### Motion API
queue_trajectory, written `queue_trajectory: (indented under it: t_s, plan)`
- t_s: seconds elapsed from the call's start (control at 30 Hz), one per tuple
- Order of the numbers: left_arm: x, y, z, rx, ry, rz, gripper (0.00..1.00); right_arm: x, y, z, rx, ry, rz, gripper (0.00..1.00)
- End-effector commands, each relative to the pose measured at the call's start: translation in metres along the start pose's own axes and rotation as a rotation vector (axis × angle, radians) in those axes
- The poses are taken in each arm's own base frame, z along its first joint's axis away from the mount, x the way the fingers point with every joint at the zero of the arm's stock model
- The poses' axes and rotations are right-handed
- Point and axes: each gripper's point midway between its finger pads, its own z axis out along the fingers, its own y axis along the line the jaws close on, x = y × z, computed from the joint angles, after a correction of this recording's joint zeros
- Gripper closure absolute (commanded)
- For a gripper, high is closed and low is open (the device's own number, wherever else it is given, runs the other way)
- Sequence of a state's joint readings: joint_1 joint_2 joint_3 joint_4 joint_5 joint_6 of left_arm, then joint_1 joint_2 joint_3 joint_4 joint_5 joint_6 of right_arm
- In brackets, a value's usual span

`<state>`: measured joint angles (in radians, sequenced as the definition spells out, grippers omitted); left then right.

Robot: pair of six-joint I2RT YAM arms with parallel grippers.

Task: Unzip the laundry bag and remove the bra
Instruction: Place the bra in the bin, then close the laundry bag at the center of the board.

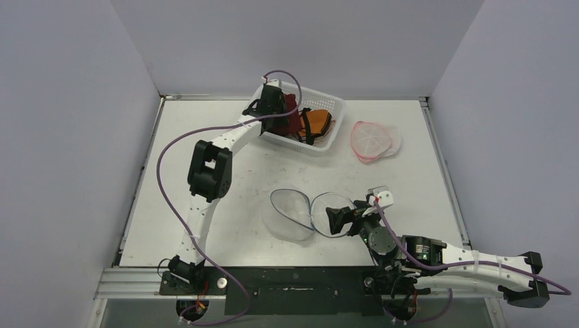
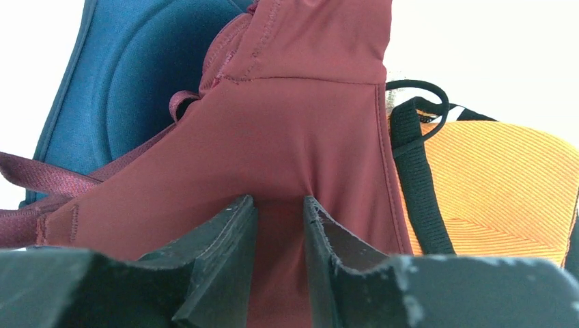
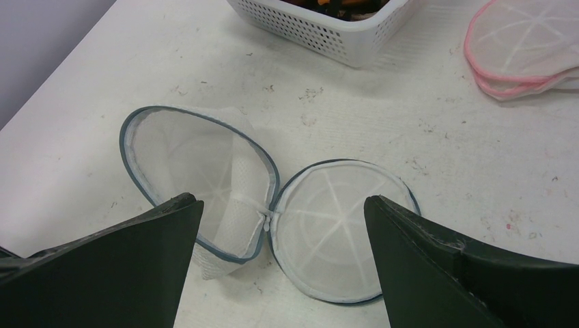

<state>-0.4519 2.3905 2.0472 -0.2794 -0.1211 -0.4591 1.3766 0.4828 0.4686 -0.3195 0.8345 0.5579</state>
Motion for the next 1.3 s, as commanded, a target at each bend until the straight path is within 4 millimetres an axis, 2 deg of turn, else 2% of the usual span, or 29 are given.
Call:
queue_trajectory:
  t_s: [0.0, 0.1, 0.23, 0.33, 0.37, 0.4, 0.43, 0.47, 0.53, 0.57, 0.6, 0.63, 0.7, 0.73, 0.83, 0.97, 1.07, 1.17, 1.27]
  plan:
    - [-0.054, -0.033, -0.037, 0.1, -0.1, -0.023, 0.67, -0.018, 0.004, -0.002, 0.006, -0.034, 0.025, 0.07]
    - [-0.083, -0.043, -0.075, 0.123, -0.145, -0.062, 0.56, -0.026, 0.005, -0.003, 0.005, -0.046, 0.035, 0.07]
    - [-0.12, -0.05, -0.145, 0.144, -0.205, -0.123, 0.43, -0.04, 0.006, -0.005, 0.011, -0.067, 0.058, 0.07]
    - [-0.122, -0.05, -0.2, 0.159, -0.25, -0.145, 0.32, -0.045, 0.003, -0.005, 0.037, -0.073, 0.07, 0.08]
    - [-0.122, -0.048, -0.22, 0.161, -0.271, -0.153, 0.24, -0.046, 0.003, -0.005, 0.045, -0.071, 0.07, 0.08]
    - [-0.125, -0.046, -0.251, 0.168, -0.31, -0.168, 0.16, -0.045, 0.001, -0.005, 0.064, -0.068, 0.068, 0.09]
    - [-0.117, -0.042, -0.266, 0.169, -0.316, -0.187, 0.01, -0.045, -0.001, -0.004, 0.085, -0.067, 0.072, 0.1]
    - [-0.107, -0.036, -0.282, 0.188, -0.318, -0.227, 0.03, -0.046, -0.005, -0.004, 0.114, -0.068, 0.089, 0.1]
    - [-0.081, -0.006, -0.3, 0.237, -0.318, -0.359, 0.04, -0.05, -0.015, -0.004, 0.189, -0.102, 0.171, 0.1]
    - [-0.063, 0.012, -0.296, 0.255, -0.29, -0.431, 0.04, -0.05, -0.016, -0.004, 0.186, -0.105, 0.185, 0.1]
    - [-0.056, 0.022, -0.312, 0.322, -0.298, -0.481, 0.04, -0.05, -0.014, -0.005, 0.17, -0.103, 0.187, 0.1]
    - [-0.042, 0.028, -0.319, 0.378, -0.282, -0.508, 0.04, -0.049, -0.013, -0.004, 0.157, -0.101, 0.184, 0.1]
    - [-0.006, 0.039, -0.326, 0.362, -0.216, -0.5, 0.04, -0.042, -0.016, -0.002, 0.176, -0.081, 0.178, 0.1]
    - [0.015, 0.039, -0.328, 0.338, -0.164, -0.471, 0.04, -0.036, -0.02, 0.001, 0.2, -0.061, 0.177, 0.1]
    - [0.068, 0.022, -0.339, 0.309, -0.061, -0.384, 0.04, -0.01, -0.019, 0.017, 0.22, 0.049, 0.151, 0.1]
    - [0.114, -0.004, -0.358, 0.383, -0.028, -0.372, 0.04, 0.028, -0.02, 0.044, 0.177, 0.188, 0.199, 0.1]
    - [0.134, -0.006, -0.357, 0.39, 0.002, -0.388, 0.04, 0.043, -0.032, 0.052, 0.188, 0.198, 0.296, 0.1]
    - [0.148, -0.014, -0.357, 0.364, 0.038, -0.323, 0.04, 0.051, -0.049, 0.049, 0.237, 0.198, 0.359, 0.1]
    - [0.149, -0.018, -0.36, 0.295, 0.018, -0.213, 0.04, 0.061, -0.062, 0.041, 0.291, 0.206, 0.377, 0.1]
